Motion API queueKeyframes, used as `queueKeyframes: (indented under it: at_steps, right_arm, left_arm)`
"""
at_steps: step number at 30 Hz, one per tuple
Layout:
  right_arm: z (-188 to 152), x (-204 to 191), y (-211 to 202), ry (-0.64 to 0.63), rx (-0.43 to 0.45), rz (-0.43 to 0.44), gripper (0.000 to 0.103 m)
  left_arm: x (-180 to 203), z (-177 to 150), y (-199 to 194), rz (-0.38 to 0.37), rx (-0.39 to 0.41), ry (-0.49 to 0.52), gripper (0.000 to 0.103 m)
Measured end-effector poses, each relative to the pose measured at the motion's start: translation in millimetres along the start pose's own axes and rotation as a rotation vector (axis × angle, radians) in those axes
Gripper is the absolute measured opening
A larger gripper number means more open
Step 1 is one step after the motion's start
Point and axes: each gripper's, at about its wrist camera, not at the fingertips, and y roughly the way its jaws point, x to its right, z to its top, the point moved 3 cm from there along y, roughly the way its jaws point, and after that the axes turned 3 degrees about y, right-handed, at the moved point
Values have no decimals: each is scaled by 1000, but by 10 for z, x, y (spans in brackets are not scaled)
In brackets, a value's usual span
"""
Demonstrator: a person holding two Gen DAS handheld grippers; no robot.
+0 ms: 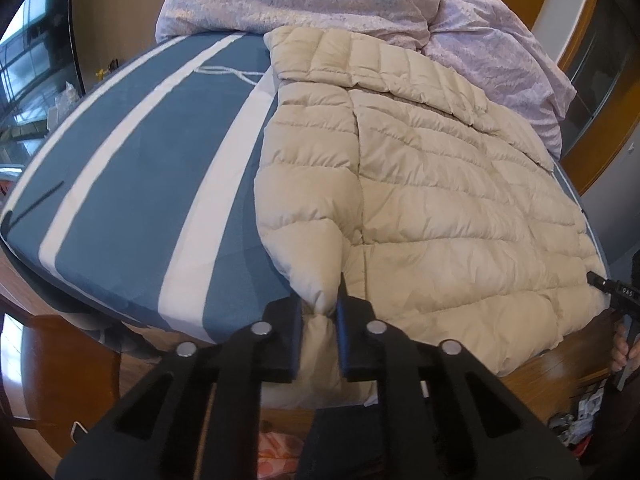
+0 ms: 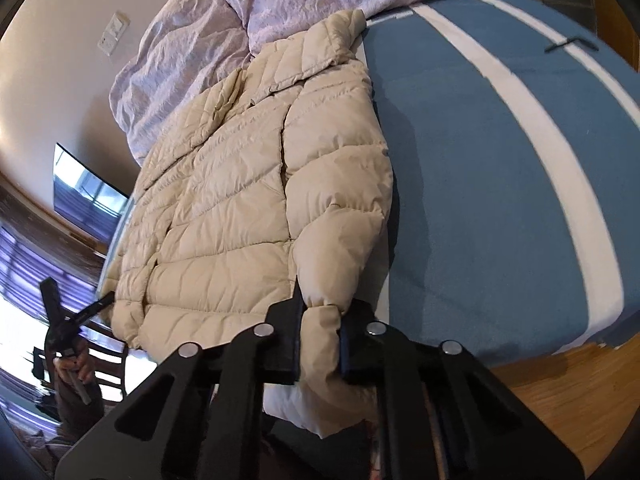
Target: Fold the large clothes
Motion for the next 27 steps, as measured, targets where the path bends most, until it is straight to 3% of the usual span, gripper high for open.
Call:
queueKeyframes:
  at_steps: [5,13,27]
  right_arm:
    - [124,-83,-86,-25,47,-55,10]
    - [443,-249,-267,-60,128,-74,10]
    - [1491,-696,-256,-86,252,-102,10]
  left_arm:
    - [-16,72,-115,31,34,11,9]
    - [-12,374,-355,66,119,18,9]
    - [168,1496,-534,186,263,49,9]
